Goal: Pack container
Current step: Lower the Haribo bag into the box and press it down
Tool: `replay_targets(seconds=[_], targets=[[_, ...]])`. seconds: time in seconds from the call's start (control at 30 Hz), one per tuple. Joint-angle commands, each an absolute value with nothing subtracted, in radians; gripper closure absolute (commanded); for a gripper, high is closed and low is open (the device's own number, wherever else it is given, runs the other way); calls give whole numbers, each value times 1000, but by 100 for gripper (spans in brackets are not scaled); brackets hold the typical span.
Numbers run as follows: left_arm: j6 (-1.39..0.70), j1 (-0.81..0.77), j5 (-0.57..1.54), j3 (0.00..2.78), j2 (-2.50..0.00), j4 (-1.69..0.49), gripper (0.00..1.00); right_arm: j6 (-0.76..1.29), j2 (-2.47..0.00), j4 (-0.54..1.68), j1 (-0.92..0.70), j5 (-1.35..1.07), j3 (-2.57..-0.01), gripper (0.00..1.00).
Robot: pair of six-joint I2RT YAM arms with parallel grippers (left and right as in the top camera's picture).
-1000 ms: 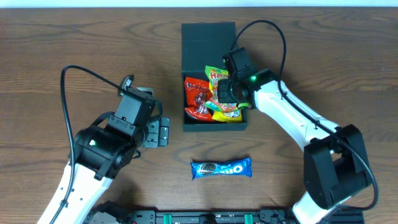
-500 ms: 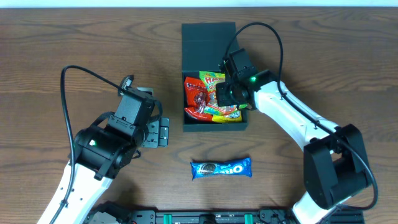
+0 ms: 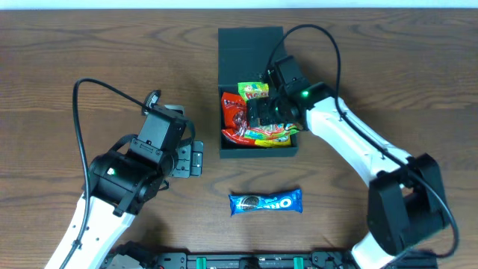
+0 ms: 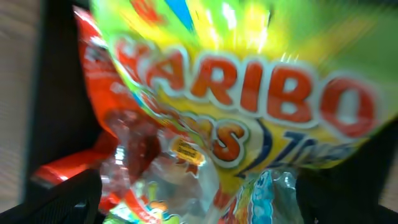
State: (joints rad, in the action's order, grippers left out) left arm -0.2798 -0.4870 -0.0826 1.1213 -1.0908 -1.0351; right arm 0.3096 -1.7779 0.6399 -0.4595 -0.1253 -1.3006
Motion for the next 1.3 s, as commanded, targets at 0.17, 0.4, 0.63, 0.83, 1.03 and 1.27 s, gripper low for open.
replay_targets(seconds=[0.17, 0.4, 0.63, 0.83, 1.03, 1.27], targets=[[-269, -484, -93, 1121, -1086, -1036, 5, 313, -1636, 650, -455, -200, -1337, 1], [-269, -484, -93, 1121, -1086, -1036, 5, 279, -1720, 641, -457, -199, -1335, 1], [-269, -484, -93, 1121, -1086, -1036, 5, 271, -1818, 567, -458, -200, -1335, 1], [-269, -484, -93, 1121, -1086, -1036, 5, 272, -1852, 538, -458, -196, -1334, 1], [-269, -484, -93, 1121, -1086, -1036, 5, 301, -1874, 550, -458, -158, -1334, 1], [-269, -484, -93, 1121, -1086, -1036, 5, 345, -1705, 599, -458, -169, -1337, 1]])
